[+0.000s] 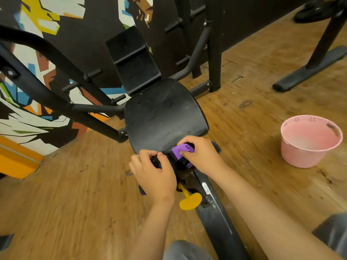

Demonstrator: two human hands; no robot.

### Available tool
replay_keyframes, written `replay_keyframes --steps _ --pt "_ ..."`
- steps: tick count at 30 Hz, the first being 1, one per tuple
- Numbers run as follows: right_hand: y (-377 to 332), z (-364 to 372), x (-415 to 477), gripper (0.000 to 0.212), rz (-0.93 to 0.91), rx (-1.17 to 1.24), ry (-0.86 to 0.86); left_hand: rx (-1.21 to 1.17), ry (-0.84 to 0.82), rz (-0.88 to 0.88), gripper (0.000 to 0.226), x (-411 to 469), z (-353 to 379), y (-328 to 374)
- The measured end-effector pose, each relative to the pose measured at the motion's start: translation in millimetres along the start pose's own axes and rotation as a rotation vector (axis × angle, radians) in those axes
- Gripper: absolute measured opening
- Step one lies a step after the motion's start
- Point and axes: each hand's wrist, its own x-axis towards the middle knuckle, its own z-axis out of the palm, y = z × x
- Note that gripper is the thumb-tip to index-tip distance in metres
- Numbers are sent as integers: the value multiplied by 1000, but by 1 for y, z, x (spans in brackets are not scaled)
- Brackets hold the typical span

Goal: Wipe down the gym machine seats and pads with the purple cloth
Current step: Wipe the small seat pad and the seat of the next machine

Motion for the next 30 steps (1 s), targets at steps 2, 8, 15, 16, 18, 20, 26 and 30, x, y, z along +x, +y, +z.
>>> replay_keyframes --steps 2,8,15,16,18,20,26,30 --pt "22 -7 7 19 60 -87 39 0 3 0 11 -1 0 0" --pt "74 -50 37 28 150 -323 239 17 -1 -10 9 -1 2 -1" --pt "46 -10 0 23 50 -171 148 7 6 -12 14 -1 2 -2" --pt "35 -1 -8 22 21 -113 140 5 2 -13 14 -1 2 -3" --pt "15 8 -22 22 0 48 147 0 -4 -12 12 -1 2 -3" --pt "3 7 -34 22 -11 182 127 -1 -5 -12 10 -1 2 -2" --pt "29 4 -53 21 68 268 54 4 6 4 9 -1 2 -2" --pt "68 -4 -23 21 89 -20 221 18 -8 18 7 -2 2 -2"
